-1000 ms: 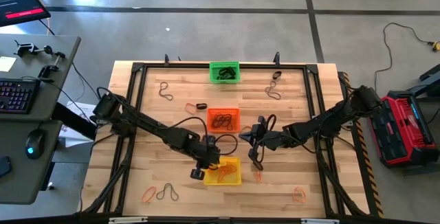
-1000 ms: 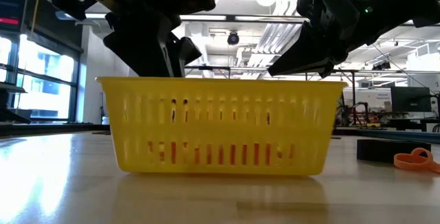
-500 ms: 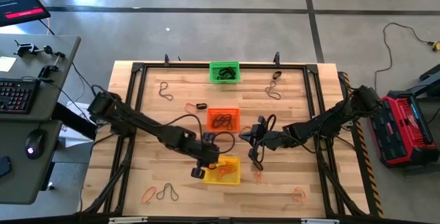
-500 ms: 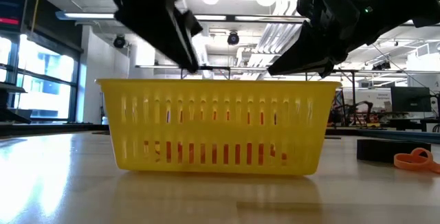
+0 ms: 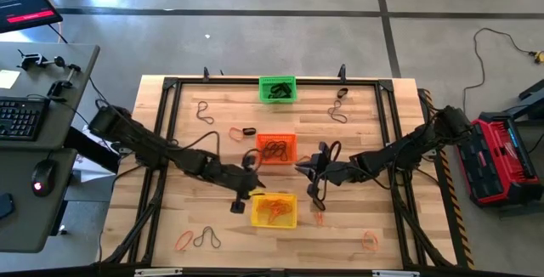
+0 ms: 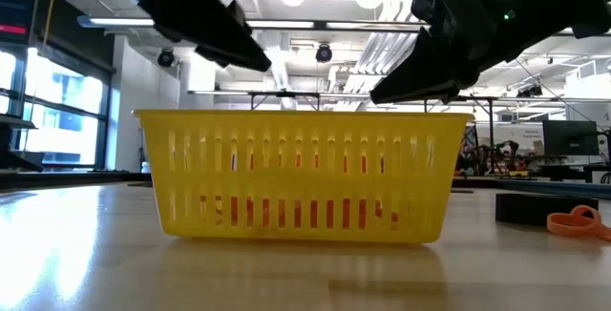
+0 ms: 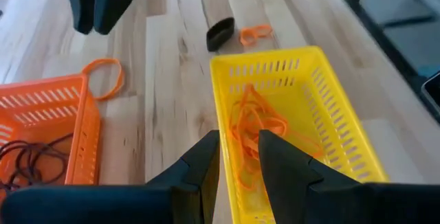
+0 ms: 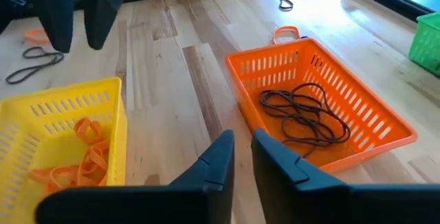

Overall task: Sort rubber bands into baskets
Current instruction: Put the purple rubber band into the orange bin

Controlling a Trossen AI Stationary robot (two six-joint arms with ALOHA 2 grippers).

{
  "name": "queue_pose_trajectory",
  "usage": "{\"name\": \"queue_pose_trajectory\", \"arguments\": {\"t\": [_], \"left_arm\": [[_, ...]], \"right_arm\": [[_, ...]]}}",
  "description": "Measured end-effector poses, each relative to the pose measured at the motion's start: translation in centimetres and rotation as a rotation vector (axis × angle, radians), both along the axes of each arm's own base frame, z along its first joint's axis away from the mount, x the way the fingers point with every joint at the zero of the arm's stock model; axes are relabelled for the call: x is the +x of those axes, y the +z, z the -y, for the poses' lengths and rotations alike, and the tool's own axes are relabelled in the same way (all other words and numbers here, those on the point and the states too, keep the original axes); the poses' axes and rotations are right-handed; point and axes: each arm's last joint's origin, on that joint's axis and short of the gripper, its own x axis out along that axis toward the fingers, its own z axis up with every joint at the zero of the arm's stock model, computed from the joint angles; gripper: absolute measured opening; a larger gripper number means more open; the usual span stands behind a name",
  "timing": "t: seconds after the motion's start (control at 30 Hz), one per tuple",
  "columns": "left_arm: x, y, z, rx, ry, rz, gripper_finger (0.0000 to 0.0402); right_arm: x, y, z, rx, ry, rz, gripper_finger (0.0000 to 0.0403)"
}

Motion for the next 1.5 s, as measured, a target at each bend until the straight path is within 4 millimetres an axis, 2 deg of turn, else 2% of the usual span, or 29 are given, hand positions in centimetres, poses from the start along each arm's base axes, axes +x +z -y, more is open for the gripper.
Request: {"name": "queue_pose_trajectory", "arguments": {"t": [0.17, 0.3, 0.5, 0.67, 0.87, 1.13, 1.37, 1.5], "left_arm": [[-2.2, -0.6, -0.9, -0.025, 0.034, 0.073, 0.0095], [-3.8, -1.1, -1.8, -0.008, 0.108, 0.089, 0.0094], [-5.2, -1.9, -3.2, -0.003, 0.150, 0.088, 0.0094], [-6.2, -3.9, -4.7, -0.008, 0.202, 0.115, 0.0094], [-7.7, -5.8, -6.4, -0.036, 0.264, 0.178, 0.0094], [-8.5, -6.8, -8.1, 0.036, 0.314, 0.203, 0.0094], [-9.8, -7.7, -9.3, 0.011, 0.293, 0.259, 0.0094], [-10.4, -8.1, -9.6, 0.015, 0.297, 0.255, 0.0094]], "right_arm": [[0.1, -0.1, 1.7, 0.024, -0.140, 0.000, 0.0083], [-0.4, -0.1, 4.4, 0.078, -0.294, -0.055, 0.0105], [-2.1, -0.8, 9.2, 0.081, -0.518, -0.231, 0.0124], [-3.3, -1.4, 12.7, 0.113, -0.645, -0.334, 0.0138], [-4.7, -1.7, 16.0, 0.131, -0.782, -0.383, 0.0158], [-5.9, -1.8, 18.7, 0.193, -0.877, -0.387, 0.0169], [-6.3, -2.0, 19.7, 0.235, -0.896, -0.390, 0.0170], [-6.3, -3.1, 20.1, 0.250, -0.903, -0.435, 0.0170]]}}
